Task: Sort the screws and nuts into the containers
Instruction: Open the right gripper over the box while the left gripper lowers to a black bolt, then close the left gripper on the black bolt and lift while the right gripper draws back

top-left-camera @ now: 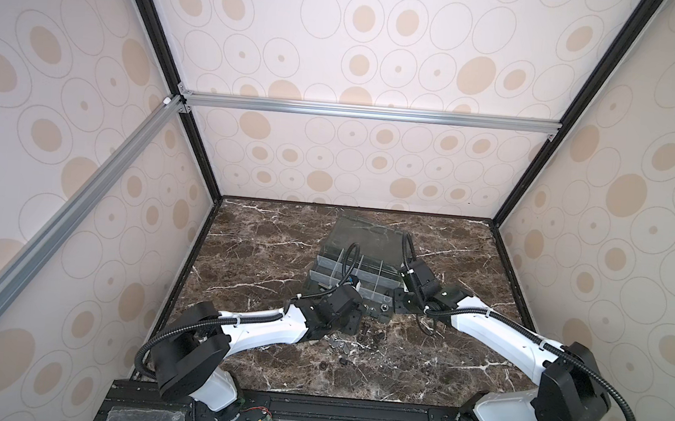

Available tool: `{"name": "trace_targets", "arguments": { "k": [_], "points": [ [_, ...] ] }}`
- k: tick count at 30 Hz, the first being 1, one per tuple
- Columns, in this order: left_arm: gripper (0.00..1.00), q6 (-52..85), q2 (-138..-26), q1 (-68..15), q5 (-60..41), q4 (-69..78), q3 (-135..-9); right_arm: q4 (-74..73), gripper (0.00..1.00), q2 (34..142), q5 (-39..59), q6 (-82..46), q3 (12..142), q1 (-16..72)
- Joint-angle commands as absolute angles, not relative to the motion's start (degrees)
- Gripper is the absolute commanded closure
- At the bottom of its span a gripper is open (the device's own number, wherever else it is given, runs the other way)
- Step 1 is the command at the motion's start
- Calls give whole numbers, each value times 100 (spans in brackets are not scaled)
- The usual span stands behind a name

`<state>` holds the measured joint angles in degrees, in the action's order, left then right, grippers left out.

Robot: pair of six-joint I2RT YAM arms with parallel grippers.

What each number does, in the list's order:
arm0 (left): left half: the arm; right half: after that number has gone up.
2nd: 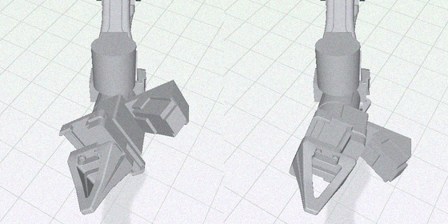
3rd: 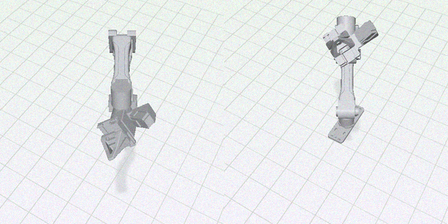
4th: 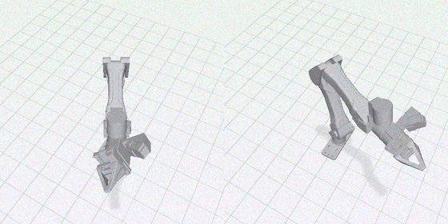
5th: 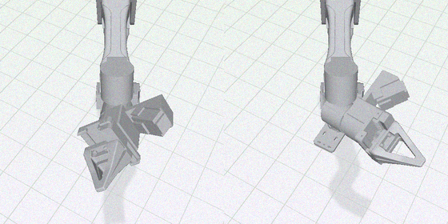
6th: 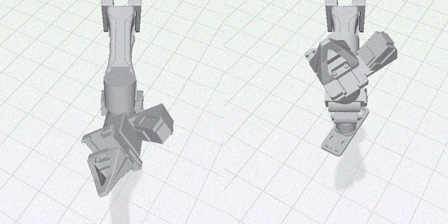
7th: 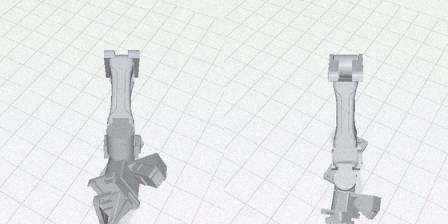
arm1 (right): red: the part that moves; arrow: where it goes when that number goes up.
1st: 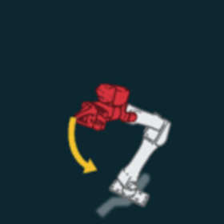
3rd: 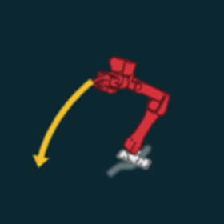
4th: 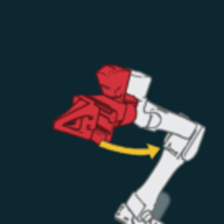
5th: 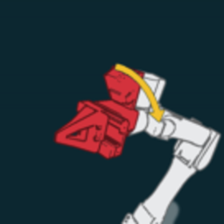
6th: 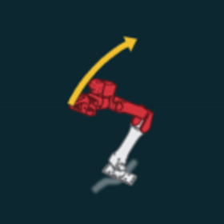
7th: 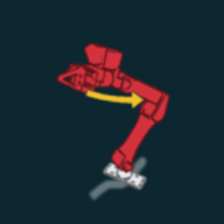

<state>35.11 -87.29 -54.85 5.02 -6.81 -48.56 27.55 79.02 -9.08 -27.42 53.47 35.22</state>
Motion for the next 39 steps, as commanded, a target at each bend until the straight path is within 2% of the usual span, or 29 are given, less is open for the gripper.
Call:
{"name": "trace_targets", "arguments": {
  "k": [1,24,39],
  "points": [
    [44,3310,-8961,-5620,483,-1060,-5227,2762,60,7746,-1032,-2861,5234,3507],
    [50,3050,-10218,-6012,547,-1437,-6071,2896,60,7452,-1128,-2953,5001,3505],
    [63,3050,-10451,-6073,729,-1424,-6128,3010,60,7339,-1175,-3005,4983,3503]
  ]
}}
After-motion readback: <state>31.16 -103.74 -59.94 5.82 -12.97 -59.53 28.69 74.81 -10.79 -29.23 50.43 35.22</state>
